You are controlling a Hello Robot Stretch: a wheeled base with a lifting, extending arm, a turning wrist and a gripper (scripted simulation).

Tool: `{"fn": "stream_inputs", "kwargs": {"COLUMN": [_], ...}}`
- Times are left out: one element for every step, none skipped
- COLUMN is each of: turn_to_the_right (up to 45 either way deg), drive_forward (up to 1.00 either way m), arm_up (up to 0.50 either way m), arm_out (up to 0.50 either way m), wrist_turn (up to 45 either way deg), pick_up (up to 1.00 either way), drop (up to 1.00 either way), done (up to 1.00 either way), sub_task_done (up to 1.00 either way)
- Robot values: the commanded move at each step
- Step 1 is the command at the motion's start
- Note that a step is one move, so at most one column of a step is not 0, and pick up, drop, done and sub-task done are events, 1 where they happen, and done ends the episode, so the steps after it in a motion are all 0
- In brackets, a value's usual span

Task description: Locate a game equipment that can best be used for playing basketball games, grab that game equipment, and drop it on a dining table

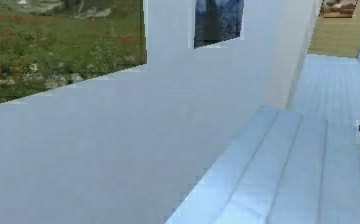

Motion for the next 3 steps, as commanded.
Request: {"fn": "stream_inputs", "kwargs": {"turn_to_the_right": [33.0, 0.0, 18.0], "drive_forward": [0.00, 1.00, 0.00], "arm_up": [0.00, 0.00, 0.00], "arm_out": [0.00, 0.00, 0.00], "wrist_turn": [0.0, 0.0, 0.0], "pick_up": [0.00, 0.00, 0.00], "drop": [0.00, 0.00, 0.00], "done": [0.00, 0.00, 0.00], "sub_task_done": [0.00, 0.00, 0.00]}}
